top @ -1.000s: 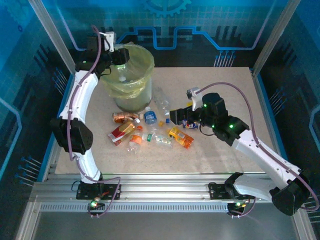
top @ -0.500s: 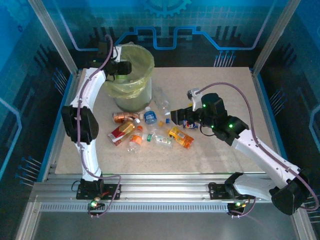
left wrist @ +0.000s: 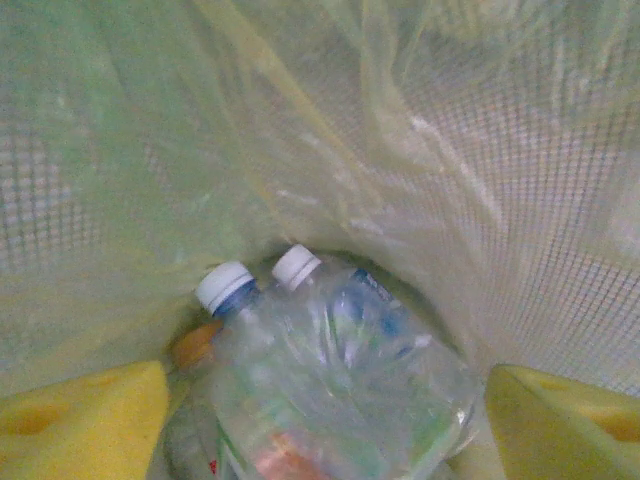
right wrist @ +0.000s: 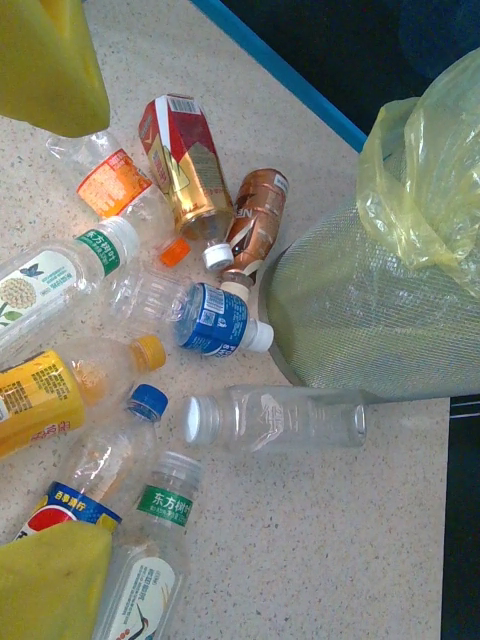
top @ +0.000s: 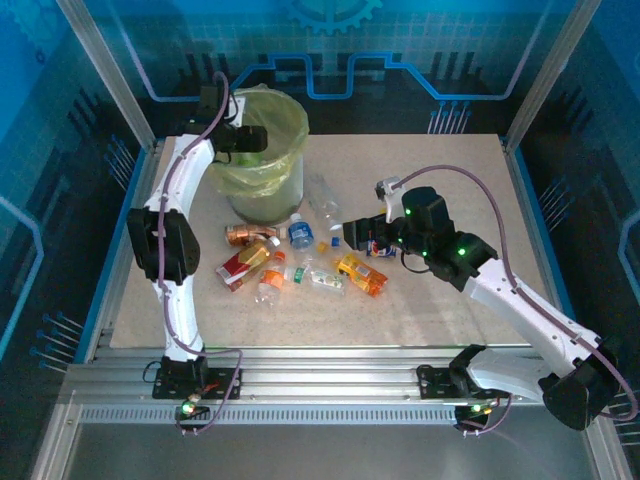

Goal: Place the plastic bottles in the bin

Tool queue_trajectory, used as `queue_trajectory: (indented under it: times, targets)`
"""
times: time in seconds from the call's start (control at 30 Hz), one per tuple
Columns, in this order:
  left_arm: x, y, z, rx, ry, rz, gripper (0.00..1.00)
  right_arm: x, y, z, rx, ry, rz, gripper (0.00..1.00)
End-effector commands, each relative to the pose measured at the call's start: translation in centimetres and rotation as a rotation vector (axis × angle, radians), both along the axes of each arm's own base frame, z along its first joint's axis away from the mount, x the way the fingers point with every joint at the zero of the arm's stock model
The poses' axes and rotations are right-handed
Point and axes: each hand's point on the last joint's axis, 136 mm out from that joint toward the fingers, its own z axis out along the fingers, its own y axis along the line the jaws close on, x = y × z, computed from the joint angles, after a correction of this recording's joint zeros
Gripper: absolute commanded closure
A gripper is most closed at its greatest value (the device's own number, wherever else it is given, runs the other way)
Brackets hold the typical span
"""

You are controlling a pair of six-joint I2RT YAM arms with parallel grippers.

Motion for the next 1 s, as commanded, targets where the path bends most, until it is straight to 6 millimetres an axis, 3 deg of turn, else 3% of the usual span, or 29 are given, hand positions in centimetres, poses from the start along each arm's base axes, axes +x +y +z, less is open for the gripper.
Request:
queue_trajectory:
  times: [0.0, 0.2, 0.4, 0.77, 0.97]
  targets:
    - [-0.5, -0.1, 3.7, -0.028, -0.059, 0.003, 0.1, 0.0, 0.2, 0.9, 0.005, -0.002, -0.008, 0.0]
    - [-1.8, -0.7, 7.0, -0.049, -0.116, -0.002, 0.04, 0.2, -0.4, 0.0, -0.041, 0.041, -0.047, 0.0]
    - [-4.2, -2.0, 10.8, -0.071, -0.182, -0.028, 0.01, -0.1, -1.2, -2.9, -0.132, 0.158, -0.069, 0.0]
    - [-12.0, -4.1, 16.2, -0.274, -0.354, -0.034, 0.01, -3.6, -3.7, -11.2, -0.414, 0.486, -0.031, 0.0]
    - [-16.5, -4.8, 16.6, -0.44, -0.437, -0.042, 0.01, -5.0, -4.6, -13.6, -0.516, 0.555, 0.026, 0.02]
